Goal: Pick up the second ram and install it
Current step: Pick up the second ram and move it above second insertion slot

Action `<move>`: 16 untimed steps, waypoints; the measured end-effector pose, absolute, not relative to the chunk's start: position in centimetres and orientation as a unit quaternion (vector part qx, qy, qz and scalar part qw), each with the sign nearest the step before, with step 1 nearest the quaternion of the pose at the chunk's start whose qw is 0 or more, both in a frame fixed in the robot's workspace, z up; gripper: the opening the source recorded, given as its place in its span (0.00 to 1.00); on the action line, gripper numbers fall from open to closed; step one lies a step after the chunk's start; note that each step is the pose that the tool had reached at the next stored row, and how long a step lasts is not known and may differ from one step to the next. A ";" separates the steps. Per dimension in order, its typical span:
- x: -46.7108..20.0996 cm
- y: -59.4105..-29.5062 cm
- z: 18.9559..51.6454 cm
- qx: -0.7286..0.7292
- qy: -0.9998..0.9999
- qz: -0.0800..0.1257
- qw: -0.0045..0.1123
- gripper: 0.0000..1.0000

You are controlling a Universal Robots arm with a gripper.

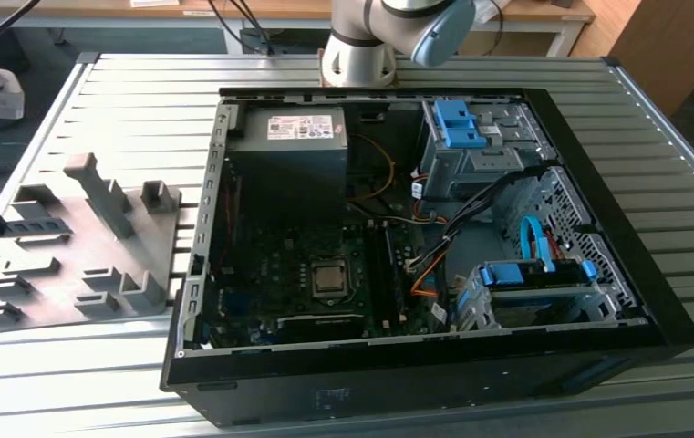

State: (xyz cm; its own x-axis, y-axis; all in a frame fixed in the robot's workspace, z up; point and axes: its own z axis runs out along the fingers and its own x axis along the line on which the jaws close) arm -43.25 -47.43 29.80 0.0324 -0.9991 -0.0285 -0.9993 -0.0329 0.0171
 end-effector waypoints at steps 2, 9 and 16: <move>-43.2 -47.4 30.0 -0.718 0.695 0.016 0.004 0.14; -43.2 -47.4 30.7 -0.718 0.695 0.016 0.004 0.14; -43.2 -47.4 31.5 -0.718 0.695 0.016 0.004 0.14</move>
State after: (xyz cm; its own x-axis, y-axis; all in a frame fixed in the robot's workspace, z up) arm -43.25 -47.43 31.52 0.0324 -0.9991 -0.0286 -0.9993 -0.0329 0.0169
